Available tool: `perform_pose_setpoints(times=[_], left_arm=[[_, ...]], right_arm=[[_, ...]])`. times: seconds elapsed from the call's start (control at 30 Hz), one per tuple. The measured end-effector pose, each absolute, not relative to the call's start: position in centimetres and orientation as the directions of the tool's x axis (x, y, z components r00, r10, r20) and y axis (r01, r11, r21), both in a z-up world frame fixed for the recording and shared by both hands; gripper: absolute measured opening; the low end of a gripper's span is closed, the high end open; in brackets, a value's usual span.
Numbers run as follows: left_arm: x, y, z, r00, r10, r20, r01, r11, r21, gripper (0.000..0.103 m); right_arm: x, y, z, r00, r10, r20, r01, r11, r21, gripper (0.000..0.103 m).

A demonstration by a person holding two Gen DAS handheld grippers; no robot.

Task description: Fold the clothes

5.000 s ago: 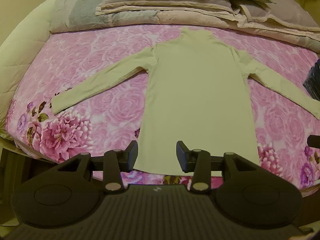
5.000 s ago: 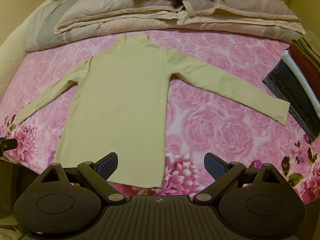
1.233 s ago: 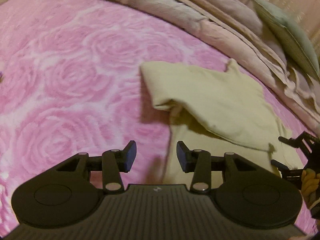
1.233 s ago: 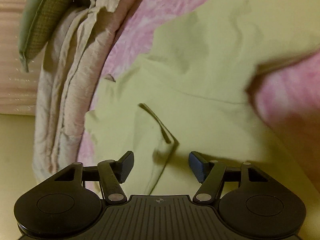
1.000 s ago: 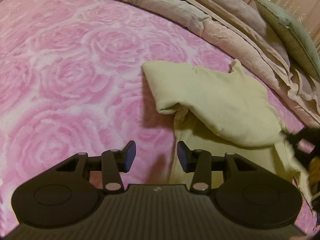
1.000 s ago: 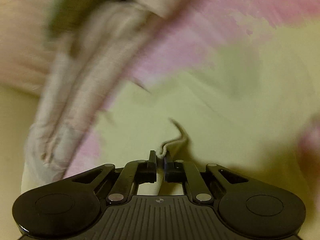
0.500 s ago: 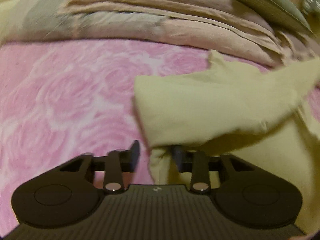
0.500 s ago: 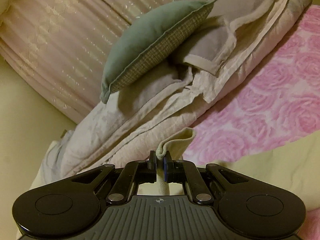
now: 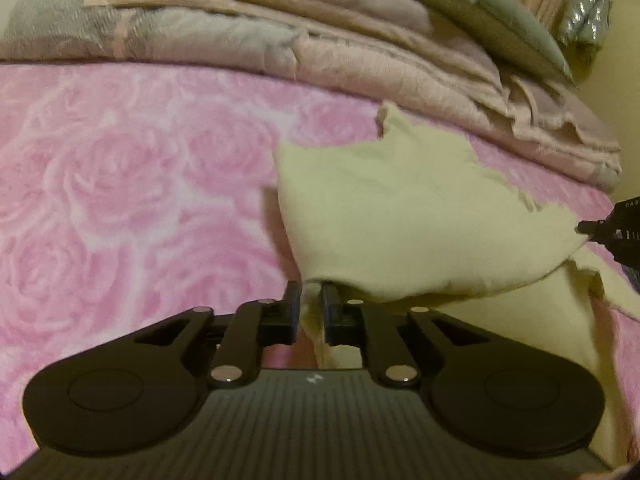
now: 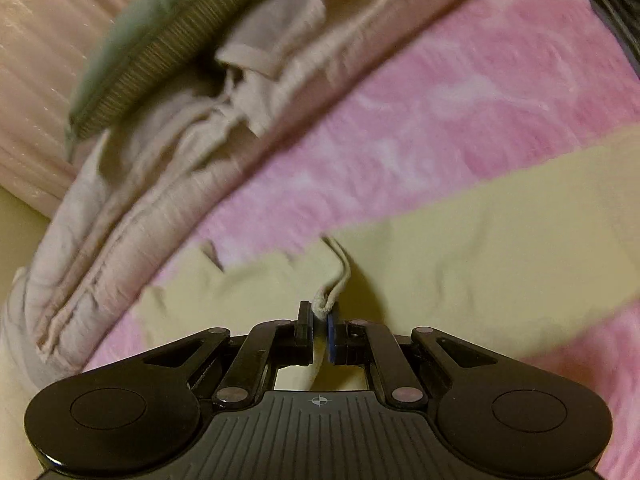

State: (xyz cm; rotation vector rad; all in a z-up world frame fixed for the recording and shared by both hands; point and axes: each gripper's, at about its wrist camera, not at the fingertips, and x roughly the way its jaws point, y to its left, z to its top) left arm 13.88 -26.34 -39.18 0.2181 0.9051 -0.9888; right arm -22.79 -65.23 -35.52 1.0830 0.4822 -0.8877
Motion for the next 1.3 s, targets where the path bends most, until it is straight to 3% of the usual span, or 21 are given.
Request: perform_pose_setpoints(times=[0.07,0.13,0.3,0.37,0.47,0.57,0.7,0.8,0.83,0.87,0.93,1.07,1.2,1.3], left_arm=[[13.4,-26.7,-39.4,0.245,-0.616,-0.748,0.810,0.554,-0.191,0.009],[12.9,-27.1,-39.6,0.260,-0.606,-0.752,0.824,0.546,-0.155,0.000],[14.1,-25.1,-38.0,0.343,-0.676,-0.652,0.747,0.617,-0.246,0.000],[15.2,-24.4,-38.5,0.357,-0.649,-0.672,0.710,0.656,-0.256,0.000],[15.7,-23.8,-39.0,0.322,-0.642,-0.696,0.708,0.652,-0.273,0.000],[14.9,-24.4,-38.4,0.265,-0.663,-0.700,0.779,0.576,-0.250,0.000],[13.2,-26.3,-38.2,0.228,-0.665,-0.711,0.856,0.484,-0.178,0.016],[12.3,-27.6,-38.5,0.224,-0.652,-0.724,0.902,0.420,-0.100,0.016],[12.0,-28.1,-38.7,0.234,-0.638,-0.734,0.914,0.402,-0.058,0.015],[11.7,-28.6,-39.0,0.244,-0.623,-0.743,0.924,0.382,-0.017,0.000],[11.5,-28.7,-39.1,0.262,-0.628,-0.733,0.933,0.360,0.025,0.000],[13.1,-26.2,-38.7,0.275,-0.676,-0.684,0.892,0.445,-0.080,0.000],[16.0,-23.2,-39.9,0.305,-0.623,-0.720,0.753,0.621,-0.218,0.000],[16.4,-22.8,-40.1,0.265,-0.623,-0.736,0.738,0.622,-0.262,0.000]], right_arm=[[-23.0,-64.9,-35.9,0.578,-0.379,-0.723,0.812,0.174,0.558,0.005],[-22.8,-65.0,-35.3,0.595,-0.391,-0.703,0.798,0.182,0.575,0.005],[-23.1,-65.3,-32.0,0.656,-0.479,-0.584,0.744,0.276,0.609,0.005],[-23.4,-65.8,-32.8,0.565,-0.510,-0.649,0.821,0.269,0.504,0.005],[-24.5,-66.7,-36.2,0.505,-0.430,-0.748,0.861,0.188,0.473,0.005],[-24.9,-66.3,-36.8,0.501,-0.425,-0.754,0.864,0.196,0.464,0.005],[-24.9,-66.2,-36.4,0.501,-0.439,-0.746,0.864,0.213,0.456,0.005],[-24.9,-66.1,-36.1,0.501,-0.449,-0.739,0.865,0.225,0.449,0.005],[-25.0,-66.1,-36.0,0.501,-0.453,-0.737,0.865,0.229,0.447,0.005],[-25.0,-66.1,-35.9,0.501,-0.456,-0.735,0.865,0.233,0.445,0.005],[-25.0,-66.0,-35.7,0.501,-0.463,-0.731,0.865,0.242,0.440,0.005],[-25.0,-65.9,-35.4,0.502,-0.476,-0.722,0.865,0.258,0.431,0.005],[-26.3,-66.4,-37.8,0.448,-0.420,-0.789,0.893,0.177,0.413,0.005],[-26.2,-66.3,-38.0,0.438,-0.401,-0.804,0.899,0.185,0.398,0.009]])
